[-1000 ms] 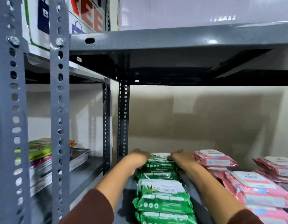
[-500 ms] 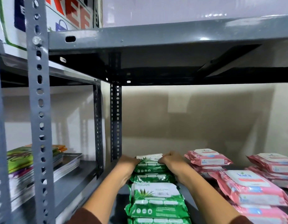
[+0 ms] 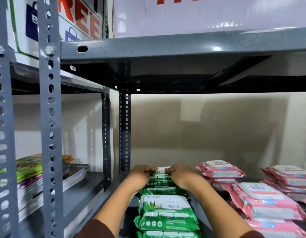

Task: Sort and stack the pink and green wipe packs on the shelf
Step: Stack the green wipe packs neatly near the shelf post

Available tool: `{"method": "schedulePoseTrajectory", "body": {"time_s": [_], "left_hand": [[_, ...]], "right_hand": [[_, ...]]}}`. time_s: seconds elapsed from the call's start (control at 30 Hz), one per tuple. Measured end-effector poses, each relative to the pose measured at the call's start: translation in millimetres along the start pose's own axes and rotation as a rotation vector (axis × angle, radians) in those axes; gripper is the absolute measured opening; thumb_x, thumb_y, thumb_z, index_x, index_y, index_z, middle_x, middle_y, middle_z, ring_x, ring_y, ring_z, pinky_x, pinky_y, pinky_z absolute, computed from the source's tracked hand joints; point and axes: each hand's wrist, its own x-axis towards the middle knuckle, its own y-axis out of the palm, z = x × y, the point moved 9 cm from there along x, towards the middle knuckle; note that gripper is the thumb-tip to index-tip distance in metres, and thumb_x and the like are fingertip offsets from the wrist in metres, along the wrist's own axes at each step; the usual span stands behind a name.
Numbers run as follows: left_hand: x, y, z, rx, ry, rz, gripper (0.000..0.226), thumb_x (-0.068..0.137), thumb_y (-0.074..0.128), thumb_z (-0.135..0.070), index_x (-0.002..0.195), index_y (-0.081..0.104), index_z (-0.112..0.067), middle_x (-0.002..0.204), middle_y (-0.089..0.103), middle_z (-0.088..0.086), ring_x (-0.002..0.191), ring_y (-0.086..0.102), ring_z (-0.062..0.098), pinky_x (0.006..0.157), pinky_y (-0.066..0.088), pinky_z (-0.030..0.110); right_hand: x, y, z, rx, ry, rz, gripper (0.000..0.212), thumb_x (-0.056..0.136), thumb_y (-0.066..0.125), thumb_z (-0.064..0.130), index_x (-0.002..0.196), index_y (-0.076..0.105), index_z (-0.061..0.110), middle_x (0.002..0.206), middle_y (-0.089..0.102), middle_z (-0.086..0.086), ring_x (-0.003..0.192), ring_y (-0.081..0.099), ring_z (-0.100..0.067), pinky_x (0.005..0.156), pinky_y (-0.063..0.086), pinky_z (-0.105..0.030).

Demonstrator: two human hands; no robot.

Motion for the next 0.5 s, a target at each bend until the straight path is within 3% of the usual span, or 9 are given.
{"method": "schedulePoseTrajectory", "body": {"time_s": [0.07,0.13,0.2,0.3,0.4,0.47,0.5], "left_hand": [[-5,-2,-1,-0.048,-0.012,0.008,0.037,0.097,0.045,0.002,0.117,0.072,-0.014,0.124,0.069,0.003,0.097,0.062,0.012,0.060,0.046,0.004],[-18,-15,-6,-0.110,-0.033,-0.020,0.023,0.097,0.052,-0.008,0.109,0.071,-0.012,0.119,0.070,0.008,0.098,0.064,0.020,0.079,0.055,0.022],[-36,-37,-5,-0.181,-0.033,-0.113,0.011,0.096,0.057,-0.018,0.100,0.068,-0.016,0.107,0.067,0.005,0.099,0.062,0.023,0.094,0.050,0.037],[-88,-46,2,-0.500,-0.015,-0.125,0.012,0.094,0.063,-0.022,0.105,0.065,-0.021,0.103,0.063,-0.006,0.106,0.054,0.016,0.098,0.040,0.030],[-127,-26,7,-0.585,-0.032,-0.057,0.034,0.090,0.068,-0.019,0.123,0.063,-0.014,0.122,0.063,-0.001,0.112,0.052,0.015,0.100,0.034,0.026],[-137,-15,9,-0.551,-0.028,-0.064,0.036,0.088,0.070,-0.019,0.123,0.065,-0.017,0.132,0.063,0.002,0.120,0.053,0.014,0.098,0.032,0.024],[-139,-10,9,-0.523,-0.029,-0.061,0.033,0.087,0.071,-0.021,0.120,0.066,-0.022,0.138,0.059,0.002,0.126,0.052,0.015,0.100,0.031,0.024]], "right_hand": [[-4,1,1,-0.057,-0.012,0.060,0.057,0.095,0.034,0.004,0.141,0.054,0.031,0.150,0.051,-0.004,0.121,0.058,-0.028,0.100,0.048,-0.032],[-13,0,-4,-0.030,-0.020,0.119,0.050,0.101,0.037,0.015,0.149,0.043,0.027,0.159,0.038,-0.005,0.136,0.046,-0.027,0.111,0.037,-0.034],[-30,-9,-12,0.158,-0.017,0.107,0.047,0.103,0.040,0.032,0.149,0.042,0.021,0.158,0.038,-0.003,0.141,0.039,-0.023,0.117,0.029,-0.035],[-59,-10,-33,0.643,0.030,0.039,0.042,0.098,0.051,0.040,0.138,0.054,0.025,0.138,0.055,0.006,0.132,0.047,-0.020,0.109,0.033,-0.035],[-83,33,-48,0.966,0.153,0.132,0.067,0.074,0.074,0.057,0.132,0.059,0.027,0.113,0.066,0.009,0.129,0.052,-0.023,0.117,0.029,-0.048],[-89,52,-53,1.063,0.126,0.108,0.092,0.039,0.091,0.061,0.121,0.068,0.024,0.119,0.072,0.000,0.123,0.060,-0.026,0.116,0.034,-0.049],[-98,52,-50,1.062,0.109,0.076,0.097,0.033,0.094,0.056,0.120,0.069,0.023,0.124,0.071,-0.005,0.121,0.062,-0.024,0.115,0.036,-0.045]]}}
